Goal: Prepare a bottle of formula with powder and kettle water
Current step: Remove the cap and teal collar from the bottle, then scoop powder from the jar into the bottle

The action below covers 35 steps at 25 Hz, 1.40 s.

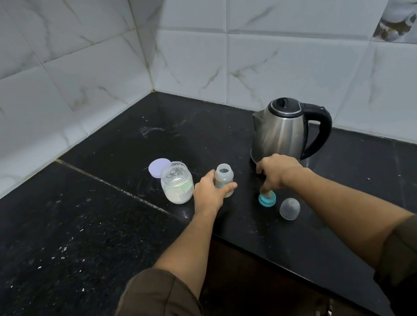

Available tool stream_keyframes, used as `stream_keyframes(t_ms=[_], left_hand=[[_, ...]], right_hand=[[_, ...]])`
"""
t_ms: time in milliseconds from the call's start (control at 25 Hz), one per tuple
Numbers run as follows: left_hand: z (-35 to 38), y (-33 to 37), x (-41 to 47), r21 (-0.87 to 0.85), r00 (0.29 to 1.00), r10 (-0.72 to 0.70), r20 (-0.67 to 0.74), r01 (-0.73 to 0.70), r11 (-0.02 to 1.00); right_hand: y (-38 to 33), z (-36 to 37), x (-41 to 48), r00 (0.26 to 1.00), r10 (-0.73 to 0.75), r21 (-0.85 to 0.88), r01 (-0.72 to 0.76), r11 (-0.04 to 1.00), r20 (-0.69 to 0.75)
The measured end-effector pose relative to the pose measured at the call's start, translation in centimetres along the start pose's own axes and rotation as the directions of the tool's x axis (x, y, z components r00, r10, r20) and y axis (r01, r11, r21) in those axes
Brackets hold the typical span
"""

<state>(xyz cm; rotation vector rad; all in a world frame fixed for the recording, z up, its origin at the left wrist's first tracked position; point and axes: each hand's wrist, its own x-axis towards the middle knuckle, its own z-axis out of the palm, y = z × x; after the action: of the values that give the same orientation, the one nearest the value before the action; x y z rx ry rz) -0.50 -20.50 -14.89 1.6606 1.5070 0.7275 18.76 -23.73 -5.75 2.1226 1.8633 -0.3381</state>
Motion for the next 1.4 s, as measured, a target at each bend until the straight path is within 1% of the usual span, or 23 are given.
stream_keyframes(t_ms=[80, 160, 240, 320, 360, 400, 480, 560, 640, 720, 760, 840, 920, 1080, 1160, 1280, 1400], left_hand=[[0.0, -0.1, 0.3, 0.035, 1.000, -0.016, 0.017, 0.015, 0.999], [-0.5, 0.2, 0.7, 0.043, 1.000, 0.000, 0.010, -0.001, 0.999], [-2.1, 2.2, 0.3, 0.003, 0.999, 0.025, 0.022, -0.025, 1.000], [-4.5, 5.0, -0.3, -0.054, 0.997, 0.077, -0.011, -0.078, 0.996], [-5.7, 6.3, -0.3, -0.067, 0.991, 0.115, -0.064, -0.119, 0.991], [-6.8, 7.1, 0.0, -0.064, 0.978, 0.154, -0.144, -0.164, 0.984], [-9.4, 7.8, 0.7, 0.019, 0.924, 0.210, -0.321, -0.216, 0.976], [-11.9, 7.3, 1.2, 0.115, 0.896, 0.194, -0.399, -0.161, 0.980], [-13.8, 5.6, 1.4, 0.153, 0.925, 0.076, -0.371, -0.020, 0.988], [-14.6, 3.8, 1.3, 0.170, 0.960, -0.081, -0.266, 0.130, 0.977], [-14.7, 3.0, 1.2, 0.169, 0.967, -0.149, -0.208, 0.185, 0.968], [-14.3, 1.4, 0.8, 0.159, 0.969, -0.218, -0.118, 0.235, 0.959], [-14.0, -0.2, 0.6, 0.117, 0.967, -0.245, -0.070, 0.252, 0.961], [-13.8, -3.2, 0.5, 0.091, 0.972, -0.233, 0.033, 0.229, 0.969], [-13.5, -4.3, 0.7, 0.054, 0.977, -0.203, 0.062, 0.200, 0.978], [-12.7, -4.9, 1.1, 0.033, 0.988, -0.145, 0.049, 0.143, 0.989], [-12.7, -3.8, 1.2, 0.093, 0.998, -0.062, 0.001, 0.062, 0.994]], right_hand=[[-0.1, -0.5, 0.0, 1.000, -0.006, -0.002, 0.006, 1.000, 0.005], [-0.2, -1.7, -0.1, 1.000, -0.019, -0.023, 0.019, 1.000, -0.009], [-0.5, -3.7, -0.2, 0.998, -0.037, -0.028, 0.035, 0.999, -0.051], [-1.3, -6.0, -0.1, 0.991, -0.053, -0.018, 0.051, 0.999, -0.125], [-1.8, -7.1, 0.1, 0.984, -0.062, -0.004, 0.062, 0.998, -0.169], [-2.4, -8.2, 0.4, 0.974, -0.078, 0.012, 0.083, 0.996, -0.214], [-4.0, -9.9, 1.3, 0.947, -0.139, 0.045, 0.159, 0.986, -0.289], [-6.0, -11.0, 2.4, 0.919, -0.218, 0.080, 0.257, 0.963, -0.328], [-8.1, -11.4, 3.4, 0.895, -0.302, 0.093, 0.348, 0.933, -0.329], [-9.9, -11.3, 4.2, 0.877, -0.376, 0.091, 0.419, 0.904, -0.301], [-10.9, -11.2, 4.6, 0.866, -0.414, 0.090, 0.454, 0.887, -0.281], [-12.7, -10.7, 5.4, 0.845, -0.475, 0.091, 0.508, 0.857, -0.244], [-14.3, -9.8, 6.2, 0.833, -0.514, 0.082, 0.538, 0.839, -0.203], [-16.0, -8.0, 8.0, 0.825, -0.547, 0.102, 0.562, 0.821, -0.142], [-16.4, -7.3, 8.7, 0.803, -0.588, 0.117, 0.596, 0.794, -0.098], [-17.0, -6.3, 9.1, 0.785, -0.617, 0.094, 0.620, 0.779, -0.054], [-17.0, -5.8, 9.3, 0.797, -0.604, 0.084, 0.602, 0.794, 0.002]])
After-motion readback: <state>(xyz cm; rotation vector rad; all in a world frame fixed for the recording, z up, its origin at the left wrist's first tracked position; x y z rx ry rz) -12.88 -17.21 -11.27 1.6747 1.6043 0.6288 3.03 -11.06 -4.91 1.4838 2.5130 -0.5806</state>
